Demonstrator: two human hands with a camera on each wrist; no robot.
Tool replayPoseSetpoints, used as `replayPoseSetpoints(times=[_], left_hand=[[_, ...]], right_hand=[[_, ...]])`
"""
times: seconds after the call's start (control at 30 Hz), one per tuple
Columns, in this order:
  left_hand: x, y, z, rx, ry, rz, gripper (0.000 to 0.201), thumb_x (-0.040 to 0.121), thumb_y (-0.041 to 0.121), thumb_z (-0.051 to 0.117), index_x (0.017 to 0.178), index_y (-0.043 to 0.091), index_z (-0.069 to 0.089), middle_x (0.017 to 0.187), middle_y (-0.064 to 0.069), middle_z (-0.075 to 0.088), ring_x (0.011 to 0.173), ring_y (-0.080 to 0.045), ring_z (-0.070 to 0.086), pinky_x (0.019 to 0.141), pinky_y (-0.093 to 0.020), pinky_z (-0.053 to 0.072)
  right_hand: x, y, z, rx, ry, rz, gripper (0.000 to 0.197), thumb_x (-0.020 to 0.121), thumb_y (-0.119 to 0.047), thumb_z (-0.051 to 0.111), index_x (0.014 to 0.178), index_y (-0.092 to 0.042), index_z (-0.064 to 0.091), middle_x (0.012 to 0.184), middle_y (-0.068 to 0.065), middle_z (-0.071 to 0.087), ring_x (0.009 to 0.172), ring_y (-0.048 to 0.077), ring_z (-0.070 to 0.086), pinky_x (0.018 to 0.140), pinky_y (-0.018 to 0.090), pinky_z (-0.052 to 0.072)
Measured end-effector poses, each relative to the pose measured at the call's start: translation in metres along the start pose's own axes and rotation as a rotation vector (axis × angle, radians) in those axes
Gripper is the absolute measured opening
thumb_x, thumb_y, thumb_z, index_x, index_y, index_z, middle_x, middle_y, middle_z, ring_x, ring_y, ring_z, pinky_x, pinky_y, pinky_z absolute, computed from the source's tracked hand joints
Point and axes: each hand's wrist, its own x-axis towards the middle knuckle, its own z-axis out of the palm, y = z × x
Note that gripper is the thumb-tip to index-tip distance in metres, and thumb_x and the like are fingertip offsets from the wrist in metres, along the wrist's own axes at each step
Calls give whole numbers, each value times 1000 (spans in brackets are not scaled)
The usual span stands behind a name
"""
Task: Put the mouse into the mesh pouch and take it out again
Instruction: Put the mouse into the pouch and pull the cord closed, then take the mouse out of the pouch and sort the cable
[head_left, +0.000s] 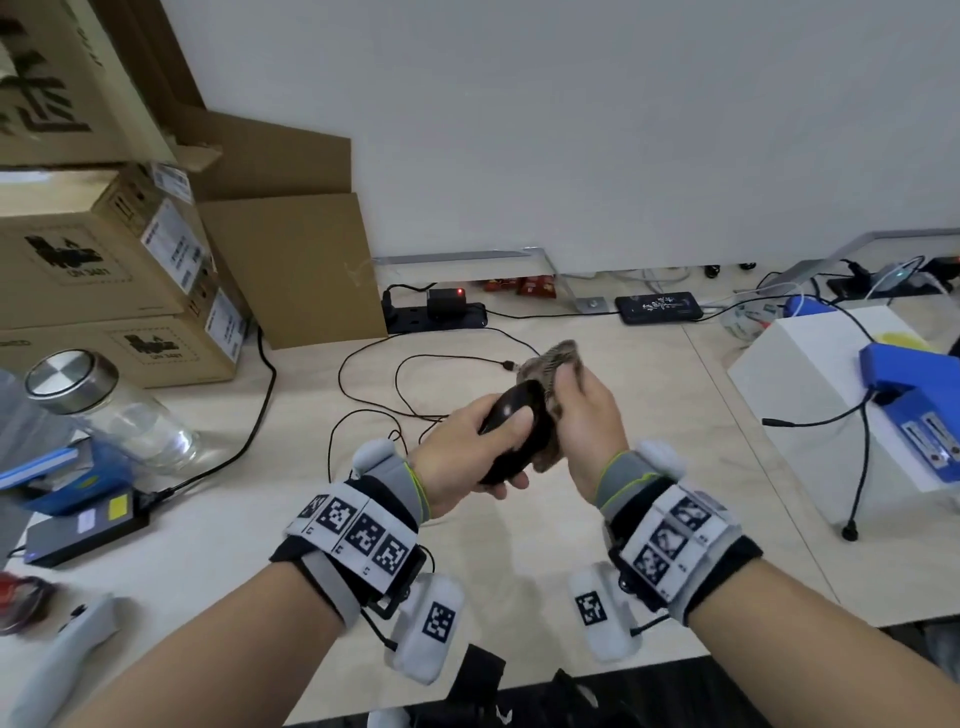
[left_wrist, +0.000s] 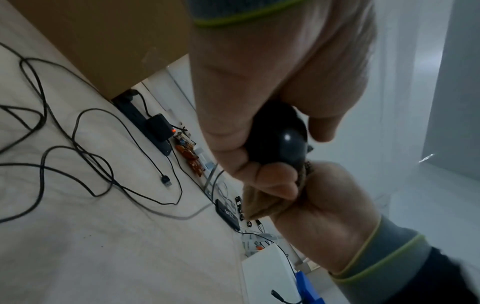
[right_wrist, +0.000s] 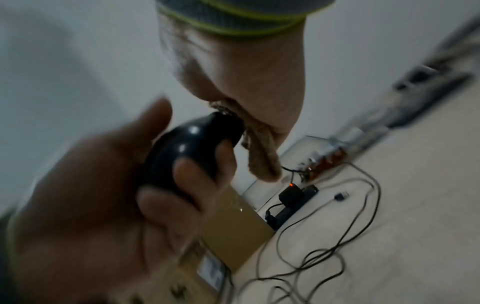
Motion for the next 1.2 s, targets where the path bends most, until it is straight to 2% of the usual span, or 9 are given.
replayPoseSetpoints(times=[0.13,0.23,0.37,0.53,0.6,0.7,0.93,1.07,1.2], left_hand=[[3,-6,-8,8,69,78,26,96,26,56,122,20,53,97,-12,68,73,-24,67,56,-30,52],[4,-8,-12,140,-2,111,25,96,25,58,121,26,53,88,-11,66,67,-24,65,49,-28,47],[2,-10,-22,260,-165,67,34,88,42,56,118,26,55,83,-9,66,61,-24,62,43,-26,43],[3,-37,-26,415,-263,-43,28,97,39,53,117,19,55,90,-11,66,61,-25,63,45,-27,48],[3,-56,-23,433,-271,-120,26,97,39,54,113,20,57,88,-9,63,61,-23,64,48,-28,52],[1,-88,-21,520,-273,-250,32,96,43,52,115,18,55,90,-7,61,65,-20,62,58,-29,56],[3,-142,-22,966,-324,-376,40,92,58,43,108,23,52,109,-3,62,99,-25,60,84,-37,45],[6,-147,-7,1204,-497,-439,43,93,59,40,104,19,52,106,-3,60,91,-24,56,83,-40,44],[11,-155,-2,1212,-360,-432,48,89,65,42,101,19,51,106,-3,60,90,-24,56,82,-38,46]], right_hand=[[9,-6,-14,689,-33,395,62,101,-49,32,130,3,53,125,21,63,113,33,63,84,44,55],[-2,-9,-14,685,-253,515,72,99,-54,28,129,7,53,124,25,60,115,38,58,95,46,48],[-14,4,-11,437,-399,540,70,96,-54,38,124,9,55,118,30,58,102,42,57,87,52,47],[-16,33,-5,24,-151,397,55,99,-44,47,95,8,62,76,22,58,41,26,47,38,28,37],[-14,38,-5,-4,-24,377,45,100,-39,46,79,-1,58,59,14,56,41,23,46,42,32,43],[-6,42,-10,22,75,380,36,101,-32,46,77,-5,50,53,11,46,50,24,44,52,32,52],[13,27,-13,-180,28,277,31,99,-38,45,82,-13,51,55,6,50,46,21,56,57,33,43],[22,-2,-7,-158,28,184,29,100,-37,46,80,-16,52,61,6,53,42,17,55,58,37,38],[37,-32,-6,-11,56,109,32,100,-35,47,77,-14,51,59,6,50,47,21,47,52,30,48]])
